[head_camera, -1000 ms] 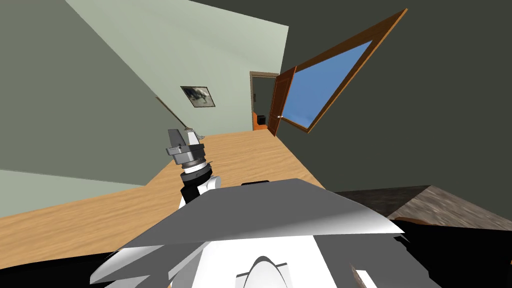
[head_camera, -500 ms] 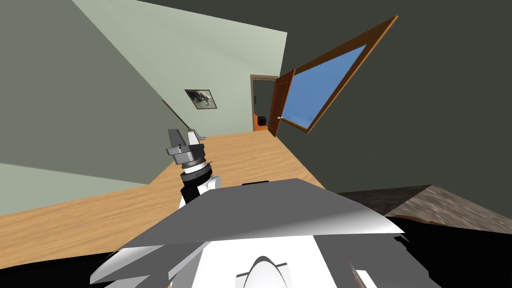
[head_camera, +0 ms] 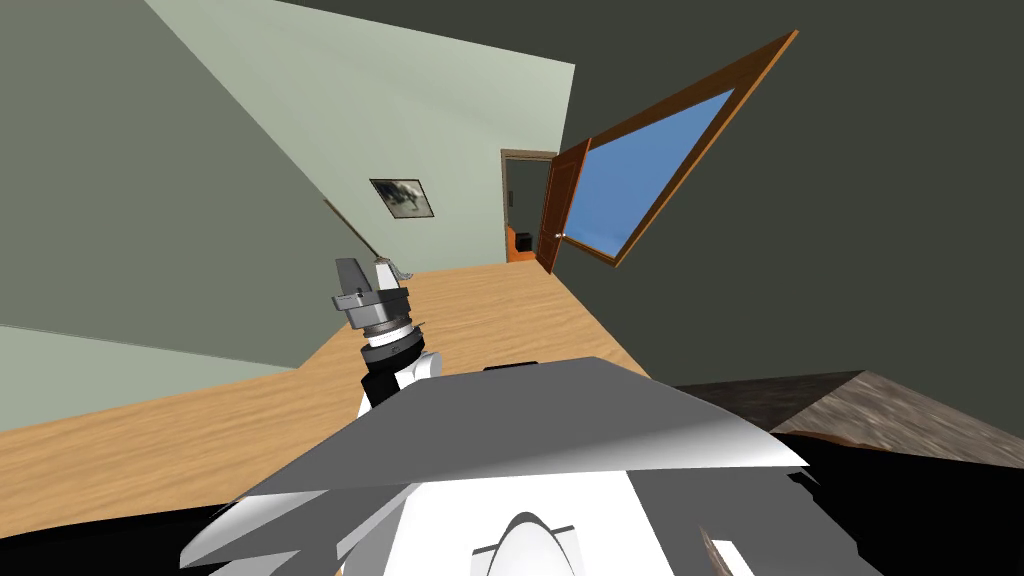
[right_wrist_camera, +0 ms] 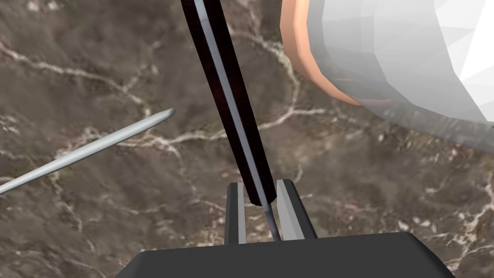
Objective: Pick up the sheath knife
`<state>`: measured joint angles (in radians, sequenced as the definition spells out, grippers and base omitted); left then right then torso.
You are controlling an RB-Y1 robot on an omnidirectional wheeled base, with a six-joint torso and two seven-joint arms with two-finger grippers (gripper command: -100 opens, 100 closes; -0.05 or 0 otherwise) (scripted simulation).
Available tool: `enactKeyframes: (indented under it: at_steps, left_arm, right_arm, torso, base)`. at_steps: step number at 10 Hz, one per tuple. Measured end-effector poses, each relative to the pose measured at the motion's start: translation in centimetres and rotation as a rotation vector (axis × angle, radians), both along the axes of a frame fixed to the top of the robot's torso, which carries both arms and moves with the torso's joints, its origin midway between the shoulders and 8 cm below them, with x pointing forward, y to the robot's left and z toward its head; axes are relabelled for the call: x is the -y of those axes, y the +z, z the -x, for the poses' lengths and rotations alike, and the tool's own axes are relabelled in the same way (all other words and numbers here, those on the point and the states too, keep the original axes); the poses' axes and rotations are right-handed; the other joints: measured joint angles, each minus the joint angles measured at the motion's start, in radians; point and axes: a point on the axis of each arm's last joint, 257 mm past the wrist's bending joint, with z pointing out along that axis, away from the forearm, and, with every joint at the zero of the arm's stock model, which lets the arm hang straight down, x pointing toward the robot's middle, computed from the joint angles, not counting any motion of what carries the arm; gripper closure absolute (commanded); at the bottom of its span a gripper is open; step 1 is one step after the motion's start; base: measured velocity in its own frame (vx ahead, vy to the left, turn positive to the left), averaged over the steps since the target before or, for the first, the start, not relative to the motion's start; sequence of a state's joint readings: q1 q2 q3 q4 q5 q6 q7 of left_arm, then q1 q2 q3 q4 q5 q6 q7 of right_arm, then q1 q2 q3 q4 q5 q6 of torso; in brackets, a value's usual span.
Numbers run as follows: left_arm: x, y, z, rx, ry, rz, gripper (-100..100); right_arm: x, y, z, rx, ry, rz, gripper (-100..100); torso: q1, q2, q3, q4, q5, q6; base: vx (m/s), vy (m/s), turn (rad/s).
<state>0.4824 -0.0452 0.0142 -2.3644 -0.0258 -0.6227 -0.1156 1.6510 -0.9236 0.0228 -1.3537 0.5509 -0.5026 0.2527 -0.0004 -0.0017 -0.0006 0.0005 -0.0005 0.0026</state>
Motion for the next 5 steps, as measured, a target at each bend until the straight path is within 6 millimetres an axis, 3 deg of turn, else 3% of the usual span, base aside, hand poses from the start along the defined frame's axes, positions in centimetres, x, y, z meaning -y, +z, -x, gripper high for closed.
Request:
enactKeyframes:
  at_steps: [1,2,4,5]
  left_arm:
    - [0.0,0.0,0.0,0.000,0.000,0.000,0]
    - [0.0,0.0,0.0,0.000,0.000,0.000,0]
    - [0.0,0.0,0.0,0.000,0.000,0.000,0]
    - [0.0,0.0,0.0,0.000,0.000,0.000,0]
  right_arm:
    - [0.0,0.0,0.0,0.000,0.000,0.000,0]
    - [0.0,0.0,0.0,0.000,0.000,0.000,100]
    - [0.1,1.0,-0.2,0.001,0.002,0.001,100]
    - [0.1,1.0,-0.2,0.001,0.002,0.000,0]
  torso:
    - [0.000,0.000,0.000,0.000,0.000,0.000]
    - [0.000,0.000,0.000,0.000,0.000,0.000]
    - [0.001,0.000,0.000,0.000,0.001,0.000]
    - [0.001,0.000,0.000,0.000,0.000,0.000]
  base:
    - [0.000,0.000,0.000]
    - [0.000,0.004,-0.036]
    - [-0.001,0.003,-0.017]
    - [0.000,0.000,0.000]
